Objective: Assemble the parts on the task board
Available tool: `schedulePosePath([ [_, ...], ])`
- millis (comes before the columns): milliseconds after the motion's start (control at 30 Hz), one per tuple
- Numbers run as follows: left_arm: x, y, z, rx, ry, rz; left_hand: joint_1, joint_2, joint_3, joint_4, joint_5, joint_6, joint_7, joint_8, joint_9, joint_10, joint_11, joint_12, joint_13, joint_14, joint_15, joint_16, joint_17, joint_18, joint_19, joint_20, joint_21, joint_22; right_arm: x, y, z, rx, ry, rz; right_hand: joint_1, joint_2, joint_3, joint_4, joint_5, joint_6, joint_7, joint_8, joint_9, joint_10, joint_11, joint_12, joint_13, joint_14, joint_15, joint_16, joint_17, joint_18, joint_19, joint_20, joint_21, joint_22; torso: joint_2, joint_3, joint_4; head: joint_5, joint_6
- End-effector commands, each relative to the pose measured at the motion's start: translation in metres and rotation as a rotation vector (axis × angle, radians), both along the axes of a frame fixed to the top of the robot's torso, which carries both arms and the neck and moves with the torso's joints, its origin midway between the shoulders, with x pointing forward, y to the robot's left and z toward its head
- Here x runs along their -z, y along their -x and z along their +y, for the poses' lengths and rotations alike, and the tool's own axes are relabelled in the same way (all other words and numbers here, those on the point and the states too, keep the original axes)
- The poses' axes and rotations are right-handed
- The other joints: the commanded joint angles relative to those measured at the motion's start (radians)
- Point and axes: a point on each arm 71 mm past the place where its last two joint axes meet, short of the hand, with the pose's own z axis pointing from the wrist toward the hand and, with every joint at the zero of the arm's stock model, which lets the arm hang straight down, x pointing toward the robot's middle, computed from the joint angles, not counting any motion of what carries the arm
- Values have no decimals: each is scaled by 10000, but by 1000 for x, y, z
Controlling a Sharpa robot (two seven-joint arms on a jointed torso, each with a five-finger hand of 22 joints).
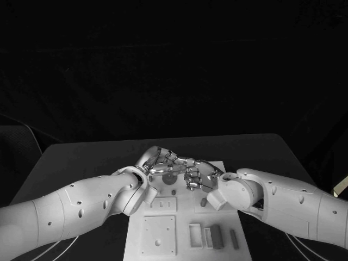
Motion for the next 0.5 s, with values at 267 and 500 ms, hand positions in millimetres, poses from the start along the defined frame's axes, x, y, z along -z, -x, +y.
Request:
schedulePosePath([
  [267,-2,3,-5,100,233,-190,-67,60,0,56,34,379,-331,94,11,35,-2,41,12,-96,-22,-60,25,-120,-59,4,-42,5,-3,-2,0,348,-632,-66,-121,356,123,100,2,93,-23,168,58,-88,-6,89,14,-106,-20,46,44,11,-104,-17,830,-14,1,-3,-7,-10,42],
  [500,-2,3,-3,49,198,-201,-64,60,1,53,36,379,-335,94,11,32,-5,43,12,-100,-24,-61,29,-122,-65,4,-44,5,-3,-2,-3,403,-703,-146,0,702,262,-57,12,545,-75,443,209,-63,-18,180,33,-56,-59,145,83,21,-98,-47,944,12,5,-4,-5,6,40],
])
